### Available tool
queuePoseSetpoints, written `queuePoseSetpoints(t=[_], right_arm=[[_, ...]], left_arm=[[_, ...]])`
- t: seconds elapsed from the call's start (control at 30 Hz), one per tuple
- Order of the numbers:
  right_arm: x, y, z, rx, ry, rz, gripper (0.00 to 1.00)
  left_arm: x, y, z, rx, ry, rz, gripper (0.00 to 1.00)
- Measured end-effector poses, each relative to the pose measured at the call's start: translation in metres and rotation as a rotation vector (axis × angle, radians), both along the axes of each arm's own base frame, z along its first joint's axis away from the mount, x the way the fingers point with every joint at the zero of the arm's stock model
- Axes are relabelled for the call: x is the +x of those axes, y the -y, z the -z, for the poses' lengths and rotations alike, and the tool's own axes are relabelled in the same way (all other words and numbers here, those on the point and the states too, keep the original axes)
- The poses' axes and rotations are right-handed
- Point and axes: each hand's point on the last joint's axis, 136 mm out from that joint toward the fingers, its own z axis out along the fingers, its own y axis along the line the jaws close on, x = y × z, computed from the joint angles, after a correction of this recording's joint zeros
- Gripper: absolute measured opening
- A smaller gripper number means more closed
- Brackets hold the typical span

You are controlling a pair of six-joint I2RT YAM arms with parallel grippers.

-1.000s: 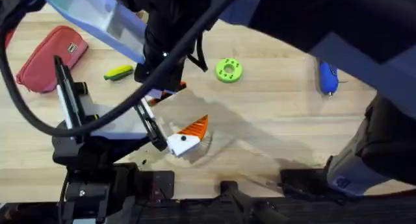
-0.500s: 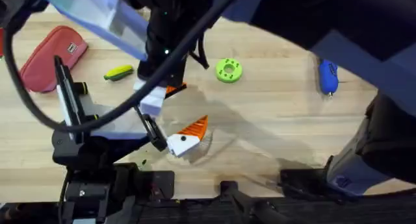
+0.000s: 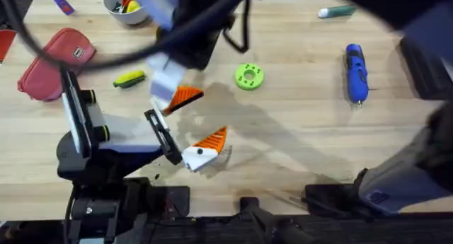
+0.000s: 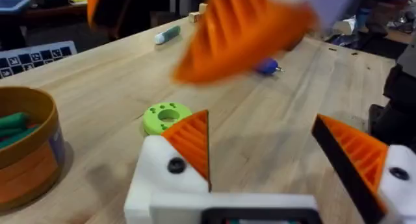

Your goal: Pick up the gripper from the table and insert it into the empty holder that is missing its gripper. Then pick up a screw, insert it into the mounting hole, and use the screwdriver to tighten it. Finally, clean up the table by picking up the vegetable and placing it into the bucket.

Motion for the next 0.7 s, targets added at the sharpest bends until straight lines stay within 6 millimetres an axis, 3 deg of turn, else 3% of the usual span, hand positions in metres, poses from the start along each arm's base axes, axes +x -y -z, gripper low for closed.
queuePoseSetpoints(t=[0.2,0.53,0.7], right_arm=[[0.017,0.038,-0.029,0.112,0.054,0.132,0.994],[0.030,0.163,-0.016,0.135,-0.011,0.534,0.994],[0.030,0.217,-0.006,0.108,-0.016,0.752,0.994]], left_arm=[[0.000,0.000,0.000,0.000,0.000,0.000,0.987],[0.000,0.000,0.000,0.000,0.000,0.000,0.987],[0.000,0.000,0.000,0.000,0.000,0.000,0.986]])
